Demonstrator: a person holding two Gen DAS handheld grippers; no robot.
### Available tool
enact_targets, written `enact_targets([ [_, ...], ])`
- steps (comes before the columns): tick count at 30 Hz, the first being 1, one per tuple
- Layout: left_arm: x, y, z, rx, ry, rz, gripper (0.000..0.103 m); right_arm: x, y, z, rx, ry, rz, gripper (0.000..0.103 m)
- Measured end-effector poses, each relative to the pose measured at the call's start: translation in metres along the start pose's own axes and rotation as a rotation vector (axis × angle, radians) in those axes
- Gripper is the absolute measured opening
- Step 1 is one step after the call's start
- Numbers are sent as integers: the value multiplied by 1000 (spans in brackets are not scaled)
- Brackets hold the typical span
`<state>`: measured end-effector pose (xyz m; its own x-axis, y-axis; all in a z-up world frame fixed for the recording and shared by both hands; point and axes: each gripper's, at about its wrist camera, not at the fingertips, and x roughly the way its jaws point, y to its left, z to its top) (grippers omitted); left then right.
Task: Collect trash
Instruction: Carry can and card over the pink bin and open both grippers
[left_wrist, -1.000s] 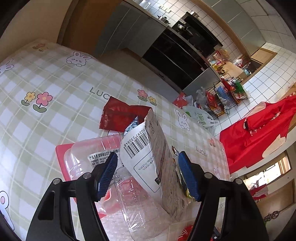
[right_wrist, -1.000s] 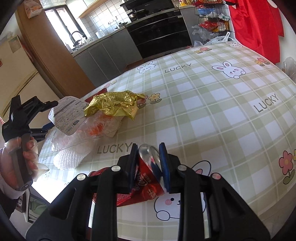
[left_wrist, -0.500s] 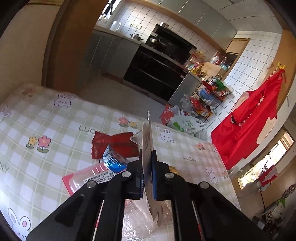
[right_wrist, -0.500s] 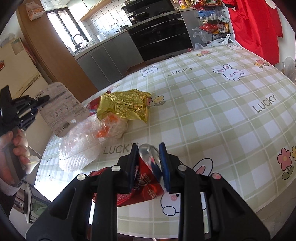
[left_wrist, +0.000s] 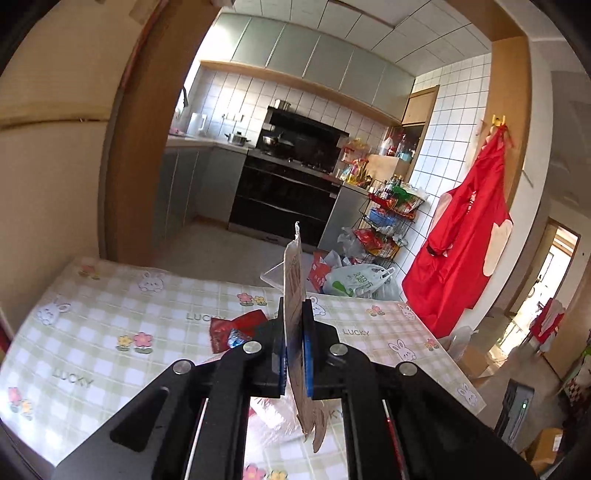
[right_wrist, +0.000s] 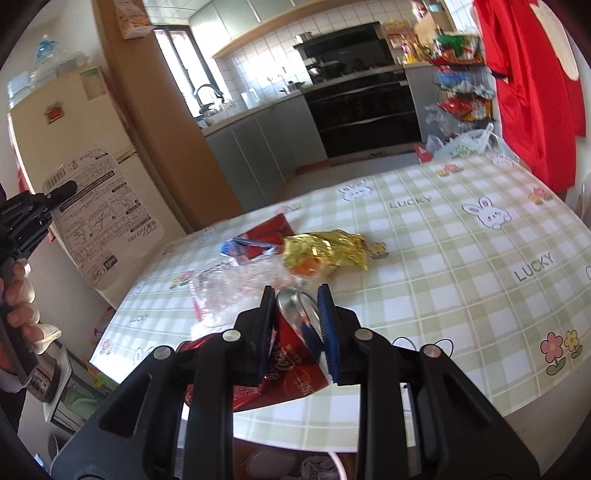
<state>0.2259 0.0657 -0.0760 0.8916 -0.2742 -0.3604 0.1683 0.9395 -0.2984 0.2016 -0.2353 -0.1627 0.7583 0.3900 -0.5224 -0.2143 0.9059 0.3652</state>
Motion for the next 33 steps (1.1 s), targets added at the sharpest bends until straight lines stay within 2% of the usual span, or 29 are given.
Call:
enact_targets([
  [3,-45,-8,-5,40,-23,14,7,-21,19,-10,-11,-4,20,27],
  [8,-117,-4,-23,9,-31,47,7,-54,56,-31,-58,6,48,27],
  [12,-155,7,-51,-43,-5,74,7,-69,82,-54,-132,42,44,27],
  [16,-180,12,-78,-53,-13,90,7,-70,90,-79,-171,108,27,27],
  [21,-180,9,-100,-40,4,86,7,-60,92,-95,-196,176,3,27],
  [33,-126,12,-120,-39,99,78,7,-22,92,-119,-246,311,27,27],
])
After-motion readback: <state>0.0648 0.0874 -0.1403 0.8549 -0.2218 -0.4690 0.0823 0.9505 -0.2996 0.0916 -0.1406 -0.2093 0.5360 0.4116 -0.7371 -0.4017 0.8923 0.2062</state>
